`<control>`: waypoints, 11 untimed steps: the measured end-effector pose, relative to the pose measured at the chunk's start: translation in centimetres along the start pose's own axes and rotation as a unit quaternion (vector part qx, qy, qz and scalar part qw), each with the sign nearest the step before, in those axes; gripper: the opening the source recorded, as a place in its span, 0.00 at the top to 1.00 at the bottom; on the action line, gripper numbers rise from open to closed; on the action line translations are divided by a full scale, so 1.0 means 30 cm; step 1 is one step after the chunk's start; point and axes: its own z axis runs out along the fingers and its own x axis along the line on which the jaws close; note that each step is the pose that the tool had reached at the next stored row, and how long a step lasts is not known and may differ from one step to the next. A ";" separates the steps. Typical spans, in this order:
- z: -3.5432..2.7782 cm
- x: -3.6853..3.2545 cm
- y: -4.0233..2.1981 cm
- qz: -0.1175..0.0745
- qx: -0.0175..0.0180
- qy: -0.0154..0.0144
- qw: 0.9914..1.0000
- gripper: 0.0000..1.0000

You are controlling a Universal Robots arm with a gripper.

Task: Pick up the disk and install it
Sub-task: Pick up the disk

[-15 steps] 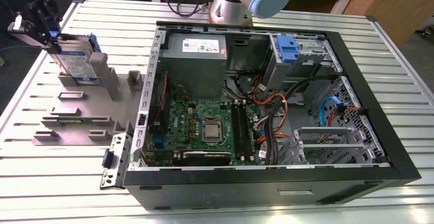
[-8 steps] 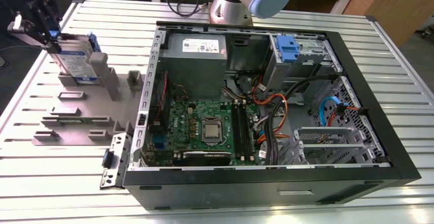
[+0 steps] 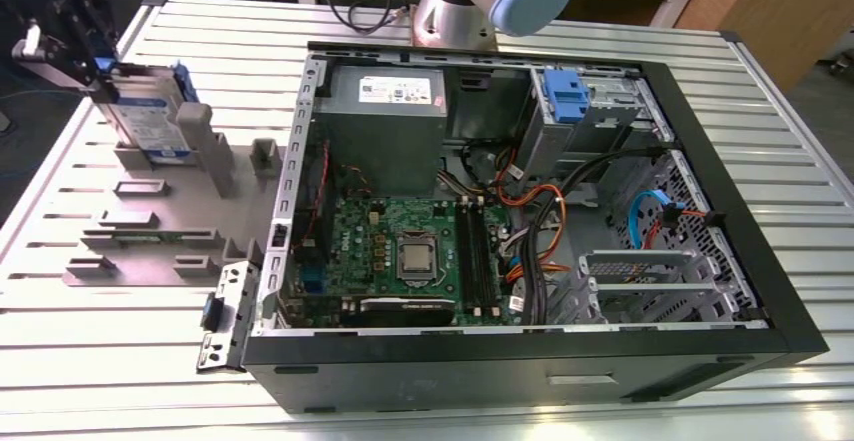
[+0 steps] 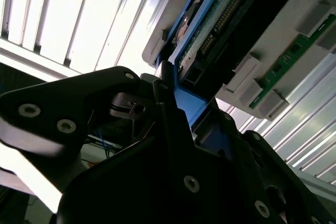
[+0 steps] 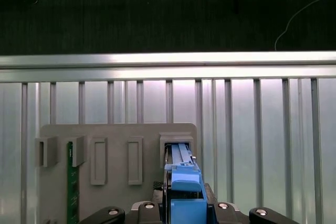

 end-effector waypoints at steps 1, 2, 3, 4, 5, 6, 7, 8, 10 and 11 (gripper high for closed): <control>-0.002 0.000 0.000 0.000 0.000 0.000 1.000 0.64; -0.003 0.000 0.000 0.000 0.000 0.000 1.000 0.64; -0.005 0.000 0.000 0.000 0.000 0.000 1.000 0.64; -0.006 0.000 0.000 0.000 0.000 0.000 1.000 0.64; -0.008 0.000 0.000 0.000 0.000 0.000 1.000 0.64; -0.010 0.000 0.000 0.000 0.000 0.000 1.000 0.64; -0.012 0.000 0.000 0.000 0.000 0.000 1.000 0.64; -0.014 0.000 0.000 0.000 0.000 0.000 1.000 0.64; -0.018 0.000 0.000 0.000 0.000 0.000 1.000 0.64; -0.020 0.000 0.000 0.000 0.000 0.000 1.000 0.64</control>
